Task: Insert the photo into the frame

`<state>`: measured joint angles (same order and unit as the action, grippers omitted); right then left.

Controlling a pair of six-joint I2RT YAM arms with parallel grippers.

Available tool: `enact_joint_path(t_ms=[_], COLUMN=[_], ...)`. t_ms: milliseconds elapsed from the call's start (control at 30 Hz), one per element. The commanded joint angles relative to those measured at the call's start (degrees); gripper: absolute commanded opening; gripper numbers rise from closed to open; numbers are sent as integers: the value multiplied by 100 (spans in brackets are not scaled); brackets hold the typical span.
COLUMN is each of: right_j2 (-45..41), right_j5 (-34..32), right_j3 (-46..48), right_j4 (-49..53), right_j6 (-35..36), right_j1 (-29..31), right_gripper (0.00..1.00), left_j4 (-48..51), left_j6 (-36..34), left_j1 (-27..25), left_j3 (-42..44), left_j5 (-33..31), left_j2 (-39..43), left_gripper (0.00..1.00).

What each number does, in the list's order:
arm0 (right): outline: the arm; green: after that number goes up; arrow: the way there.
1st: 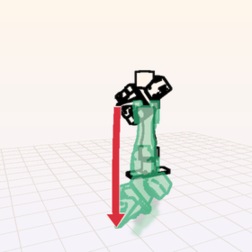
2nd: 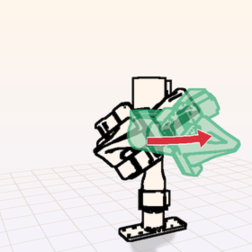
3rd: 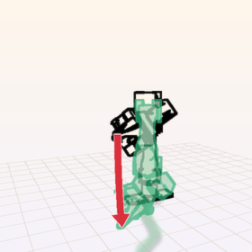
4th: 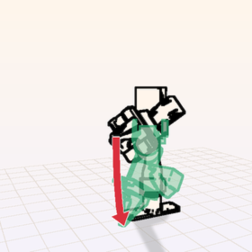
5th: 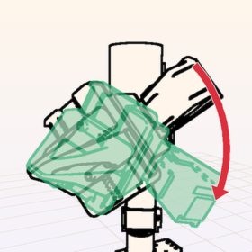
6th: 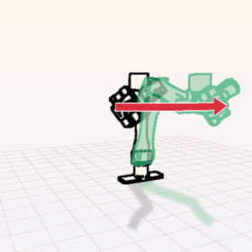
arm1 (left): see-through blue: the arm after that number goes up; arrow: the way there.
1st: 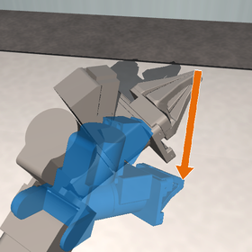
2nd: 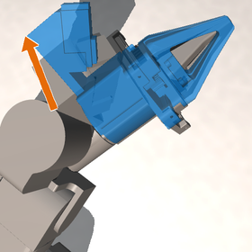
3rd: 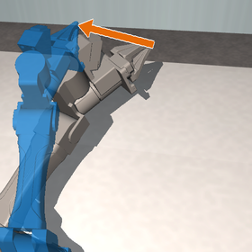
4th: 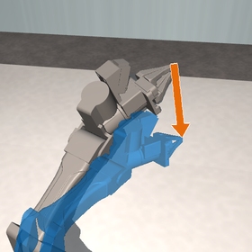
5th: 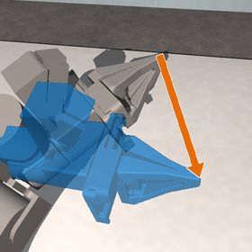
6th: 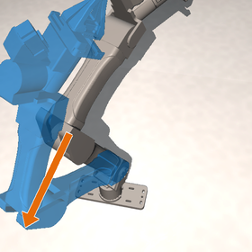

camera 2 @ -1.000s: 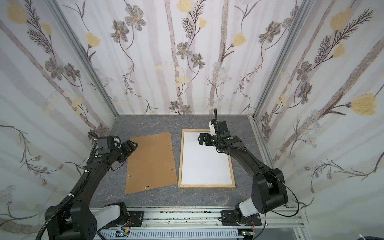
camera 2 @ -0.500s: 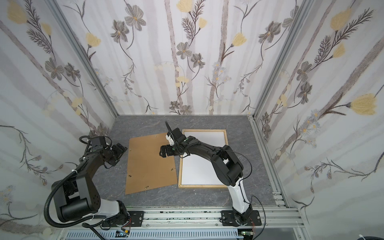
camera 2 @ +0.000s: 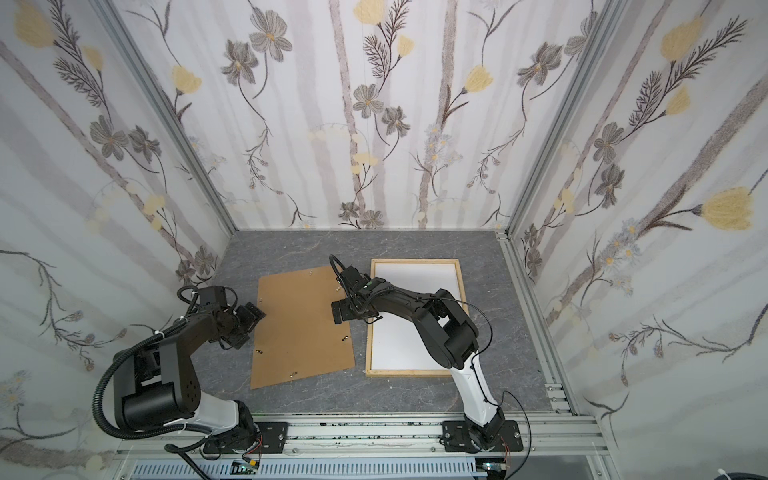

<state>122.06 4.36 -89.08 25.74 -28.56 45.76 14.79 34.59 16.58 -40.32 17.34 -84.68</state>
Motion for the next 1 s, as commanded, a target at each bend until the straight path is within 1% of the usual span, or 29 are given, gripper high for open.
enact_joint_path(t_ms=[0,67,133,233,433,567,800,967], right_j2=[-160,-263,-315,-248,-29,137,115,104], right_j5=[-332,-135,371,990,1750,1930,1951,1797], right_j3=[40,69,148,180,434,647,892,947], right_j4=[295,172,-85,-407,-1035,-1365,-1741,-1709], right_j6=[85,102,109,64,-288,-526,-753,-752], right_j1=[-58,-36,-32,-38,-49,-48,-56,-99], right_gripper=[100,100,100,100,100,100,100,100], left_j4=[-46,-50,-55,-94,-121,-210,292,719], left_j6=[141,110,86,83,90,193,72,-15], left_j1=[-47,-45,-44,-60,-283,-395,-492,-668], left_j3=[110,146,182,236,356,552,562,487], left_j5=[-227,-289,-345,-255,-31,274,-36,31], left_j2=[-72,-71,-90,-178,-176,-56,233,286], left_gripper=[88,89,89,89,88,88,89,89])
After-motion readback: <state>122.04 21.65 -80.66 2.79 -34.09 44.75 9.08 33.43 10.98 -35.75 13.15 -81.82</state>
